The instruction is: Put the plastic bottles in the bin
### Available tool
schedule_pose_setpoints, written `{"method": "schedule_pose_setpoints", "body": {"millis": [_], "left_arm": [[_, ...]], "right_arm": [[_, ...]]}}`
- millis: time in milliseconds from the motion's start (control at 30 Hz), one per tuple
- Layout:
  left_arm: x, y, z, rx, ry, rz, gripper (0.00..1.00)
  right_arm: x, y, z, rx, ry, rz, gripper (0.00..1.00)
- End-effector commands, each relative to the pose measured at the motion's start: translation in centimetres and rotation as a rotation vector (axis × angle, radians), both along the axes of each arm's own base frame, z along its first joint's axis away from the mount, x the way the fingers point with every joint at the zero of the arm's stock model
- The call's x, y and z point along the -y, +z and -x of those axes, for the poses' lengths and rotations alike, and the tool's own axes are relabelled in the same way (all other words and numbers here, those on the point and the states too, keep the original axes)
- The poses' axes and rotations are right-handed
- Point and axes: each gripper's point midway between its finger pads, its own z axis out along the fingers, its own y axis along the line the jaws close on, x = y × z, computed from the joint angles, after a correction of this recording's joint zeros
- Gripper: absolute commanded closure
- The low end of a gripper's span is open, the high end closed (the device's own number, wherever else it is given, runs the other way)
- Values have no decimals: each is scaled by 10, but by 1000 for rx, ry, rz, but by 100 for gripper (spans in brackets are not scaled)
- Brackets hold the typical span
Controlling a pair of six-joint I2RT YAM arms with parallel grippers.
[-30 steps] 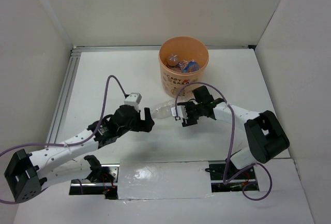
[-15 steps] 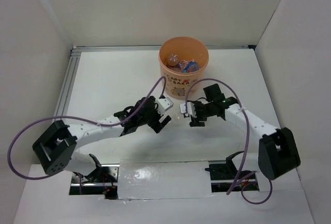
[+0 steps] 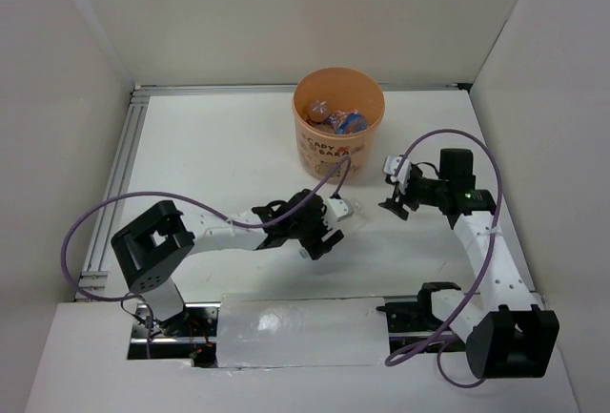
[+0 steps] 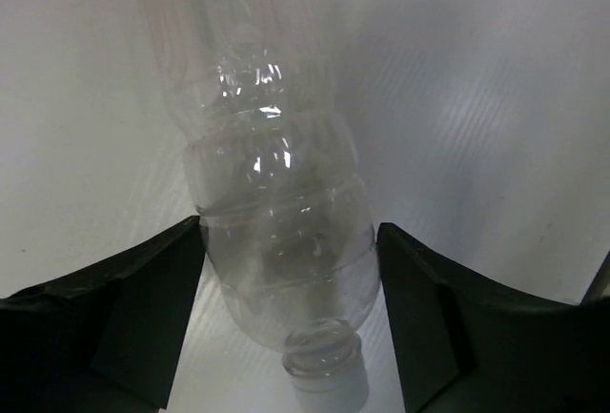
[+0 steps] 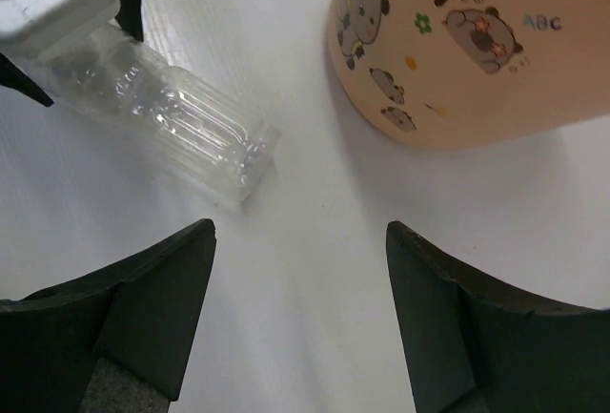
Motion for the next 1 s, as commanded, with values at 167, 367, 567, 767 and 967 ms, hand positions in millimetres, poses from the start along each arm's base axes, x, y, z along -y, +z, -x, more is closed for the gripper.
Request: {"method": "schedule_pose_setpoints", "body": {"millis": [167, 367, 567, 767, 967], "left_arm": [[12, 14, 0, -34, 49, 31, 51], [20, 108, 18, 63, 6, 215, 74], [31, 239, 20, 237, -51, 457, 75], [23, 314, -40, 449, 107, 571, 79], [23, 341, -128, 592, 329, 627, 79]], "right_arm": [[12, 13, 10, -60, -53, -118, 21], [24, 21, 10, -48, -94, -143, 22], [27, 12, 16, -76, -120, -152, 23], [30, 16, 16, -56, -134, -143, 23], [30, 19, 22, -50, -145, -138, 23]]}}
